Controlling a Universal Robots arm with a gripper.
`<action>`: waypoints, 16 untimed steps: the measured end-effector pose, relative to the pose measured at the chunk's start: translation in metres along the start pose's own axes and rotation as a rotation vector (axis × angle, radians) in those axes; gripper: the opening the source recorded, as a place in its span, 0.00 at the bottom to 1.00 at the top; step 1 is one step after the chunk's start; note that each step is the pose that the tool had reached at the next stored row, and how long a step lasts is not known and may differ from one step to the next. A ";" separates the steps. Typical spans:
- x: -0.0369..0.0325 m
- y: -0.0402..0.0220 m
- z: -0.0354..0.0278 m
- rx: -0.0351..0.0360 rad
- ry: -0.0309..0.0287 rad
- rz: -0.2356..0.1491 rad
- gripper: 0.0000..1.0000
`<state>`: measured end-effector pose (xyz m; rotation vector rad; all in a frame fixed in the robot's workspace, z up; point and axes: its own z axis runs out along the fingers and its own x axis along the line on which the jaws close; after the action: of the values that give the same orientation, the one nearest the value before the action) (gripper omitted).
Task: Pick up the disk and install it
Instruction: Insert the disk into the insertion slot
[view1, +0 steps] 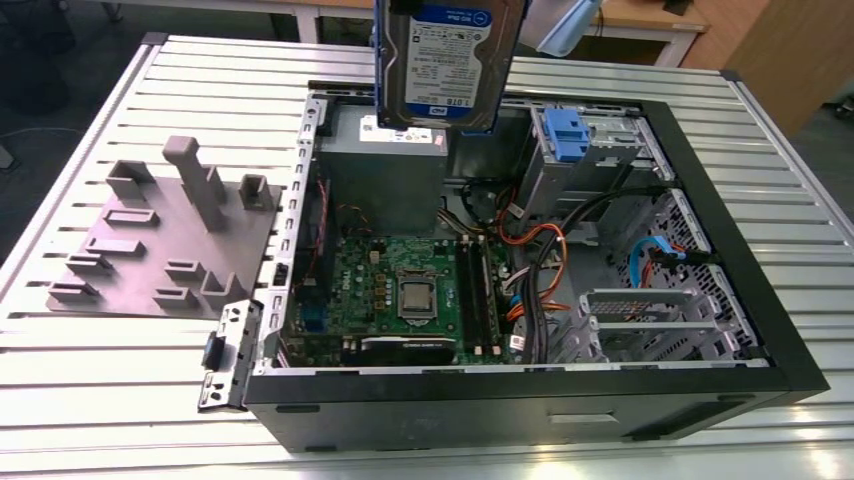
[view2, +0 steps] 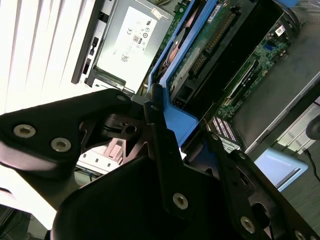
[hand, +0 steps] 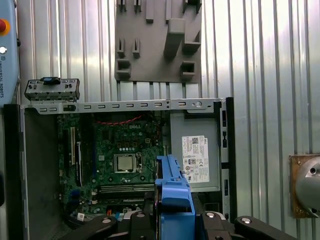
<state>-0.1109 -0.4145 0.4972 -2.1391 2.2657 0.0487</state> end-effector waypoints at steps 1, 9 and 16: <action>0.0001 0.0000 0.0000 0.0000 0.0000 0.000 0.36; 0.0027 -0.0001 -0.0001 0.0001 0.0000 0.000 0.36; 0.0035 -0.0002 -0.0001 0.0000 0.0000 0.000 0.36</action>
<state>-0.1109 -0.4180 0.4972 -2.1391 2.2656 0.0487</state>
